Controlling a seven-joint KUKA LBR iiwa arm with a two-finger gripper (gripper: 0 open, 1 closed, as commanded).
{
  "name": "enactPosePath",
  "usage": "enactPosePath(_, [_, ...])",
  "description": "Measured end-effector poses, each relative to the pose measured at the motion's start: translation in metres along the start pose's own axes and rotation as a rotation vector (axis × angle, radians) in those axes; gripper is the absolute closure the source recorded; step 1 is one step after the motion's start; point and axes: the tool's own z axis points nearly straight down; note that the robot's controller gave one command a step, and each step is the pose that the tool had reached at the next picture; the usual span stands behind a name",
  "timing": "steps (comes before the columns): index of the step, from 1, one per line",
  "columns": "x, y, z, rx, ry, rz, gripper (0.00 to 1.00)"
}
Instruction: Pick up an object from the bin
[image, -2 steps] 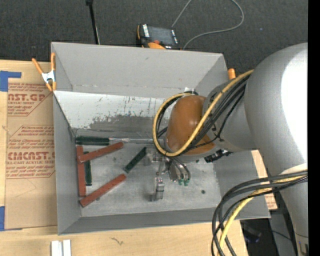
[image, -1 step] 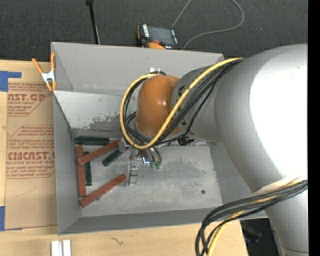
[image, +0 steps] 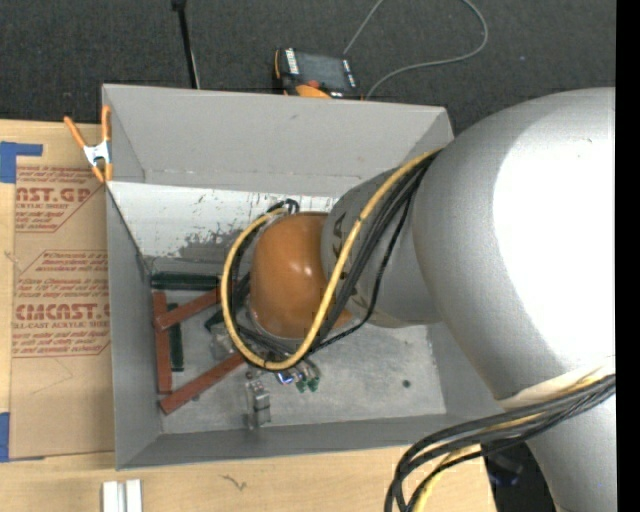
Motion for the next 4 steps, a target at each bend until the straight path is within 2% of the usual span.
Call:
enactPosePath(1, [-0.016,-0.034,-0.040,0.002,-0.008,0.226,0.00])
enactPosePath(2, [-0.004,0.034,-0.001,0.001,-0.006,-0.174,0.00])
enactPosePath(3, [-0.004,0.033,-0.002,0.002,-0.004,-0.171,1.00])
enactPosePath(4, [0.014,0.032,-0.181,0.004,-0.011,-0.473,1.00])
